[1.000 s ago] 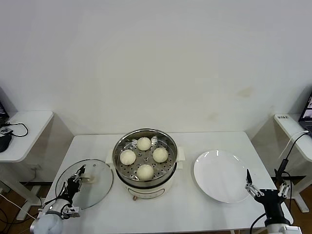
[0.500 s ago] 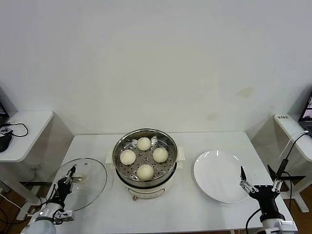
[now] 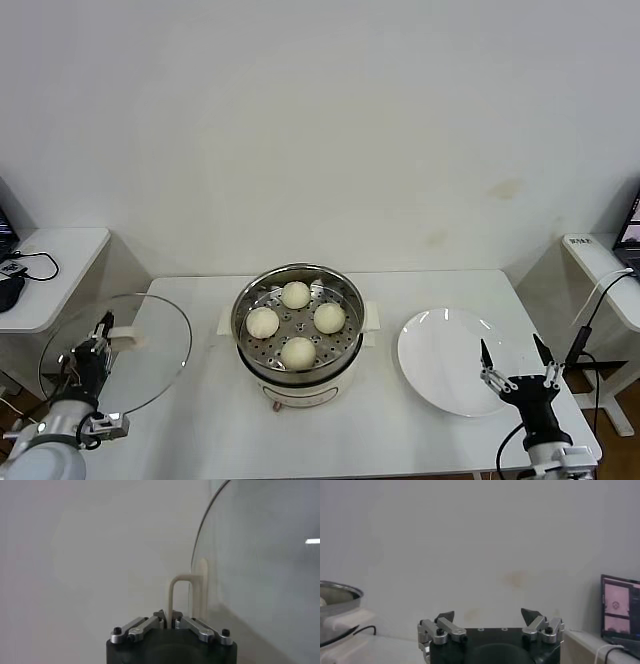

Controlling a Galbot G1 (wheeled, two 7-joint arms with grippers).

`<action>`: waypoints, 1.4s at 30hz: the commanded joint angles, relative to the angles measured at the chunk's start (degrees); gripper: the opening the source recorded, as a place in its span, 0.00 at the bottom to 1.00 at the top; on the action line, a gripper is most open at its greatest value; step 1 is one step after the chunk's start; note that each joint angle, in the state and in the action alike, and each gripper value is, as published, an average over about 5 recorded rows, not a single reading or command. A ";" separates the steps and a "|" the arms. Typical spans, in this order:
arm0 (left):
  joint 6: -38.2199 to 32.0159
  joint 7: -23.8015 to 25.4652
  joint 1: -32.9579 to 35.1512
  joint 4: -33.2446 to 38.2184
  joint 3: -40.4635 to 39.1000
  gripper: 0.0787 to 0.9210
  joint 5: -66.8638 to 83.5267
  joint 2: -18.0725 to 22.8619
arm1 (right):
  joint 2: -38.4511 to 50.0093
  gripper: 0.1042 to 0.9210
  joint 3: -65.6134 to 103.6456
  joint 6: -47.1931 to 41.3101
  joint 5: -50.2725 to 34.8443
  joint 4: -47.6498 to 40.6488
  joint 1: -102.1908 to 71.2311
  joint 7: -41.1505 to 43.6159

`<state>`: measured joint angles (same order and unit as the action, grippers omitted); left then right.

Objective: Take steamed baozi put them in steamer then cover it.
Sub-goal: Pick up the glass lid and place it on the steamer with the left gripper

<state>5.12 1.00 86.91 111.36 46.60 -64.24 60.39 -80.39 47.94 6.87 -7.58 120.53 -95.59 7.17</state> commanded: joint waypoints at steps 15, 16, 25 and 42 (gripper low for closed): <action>20.75 15.97 -24.52 8.10 -33.25 0.08 -1.20 -1.92 | -3.45 0.88 -6.81 1.28 11.36 -2.12 2.29 0.24; 21.17 16.54 -25.42 7.64 -34.33 0.08 -2.63 -0.58 | -3.52 0.88 -7.10 1.34 11.65 -2.22 2.29 0.22; 21.15 19.28 -27.02 3.35 -36.93 0.08 -14.22 10.34 | -4.30 0.88 -11.21 1.36 14.02 -4.39 3.82 0.29; 21.30 19.30 -32.91 -2.36 -43.41 0.08 -19.23 20.59 | -4.79 0.88 -12.23 1.98 15.60 -5.77 3.95 0.21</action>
<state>25.79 19.45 57.58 112.06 8.39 -78.93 74.01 -84.95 36.71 8.67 6.98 115.37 -91.81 7.50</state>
